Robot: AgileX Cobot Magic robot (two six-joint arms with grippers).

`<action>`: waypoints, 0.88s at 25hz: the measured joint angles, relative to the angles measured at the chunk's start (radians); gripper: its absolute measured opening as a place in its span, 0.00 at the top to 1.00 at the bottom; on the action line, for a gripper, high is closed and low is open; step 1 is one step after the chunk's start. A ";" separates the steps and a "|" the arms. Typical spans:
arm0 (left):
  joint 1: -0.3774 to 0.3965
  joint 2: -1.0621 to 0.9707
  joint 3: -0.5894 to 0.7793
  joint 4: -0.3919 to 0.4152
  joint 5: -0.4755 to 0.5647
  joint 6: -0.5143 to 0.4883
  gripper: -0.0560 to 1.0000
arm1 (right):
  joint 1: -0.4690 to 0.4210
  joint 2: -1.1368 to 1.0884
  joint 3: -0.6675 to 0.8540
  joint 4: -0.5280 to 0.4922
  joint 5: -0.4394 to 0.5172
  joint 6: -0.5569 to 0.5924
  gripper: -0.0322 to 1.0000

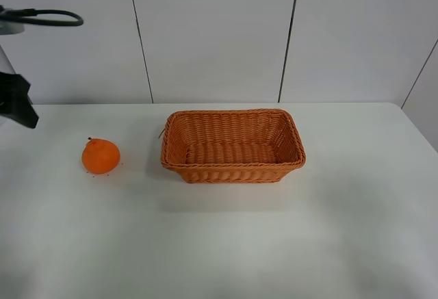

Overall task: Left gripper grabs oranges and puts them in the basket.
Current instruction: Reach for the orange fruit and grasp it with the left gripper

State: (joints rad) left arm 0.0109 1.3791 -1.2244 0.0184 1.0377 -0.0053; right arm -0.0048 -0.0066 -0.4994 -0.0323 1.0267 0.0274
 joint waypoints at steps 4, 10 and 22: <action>0.000 0.227 -0.192 0.000 -0.001 0.000 0.14 | 0.000 0.000 0.000 0.000 0.000 0.000 0.30; 0.000 0.493 -0.414 -0.025 -0.002 0.005 0.14 | 0.000 0.000 0.000 0.000 0.000 0.000 0.30; 0.000 0.753 -0.467 -0.025 -0.056 0.035 0.14 | 0.000 0.000 0.000 0.000 0.000 0.000 0.30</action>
State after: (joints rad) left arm 0.0109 2.1317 -1.6909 -0.0067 0.9814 0.0294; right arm -0.0048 -0.0066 -0.4994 -0.0323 1.0267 0.0274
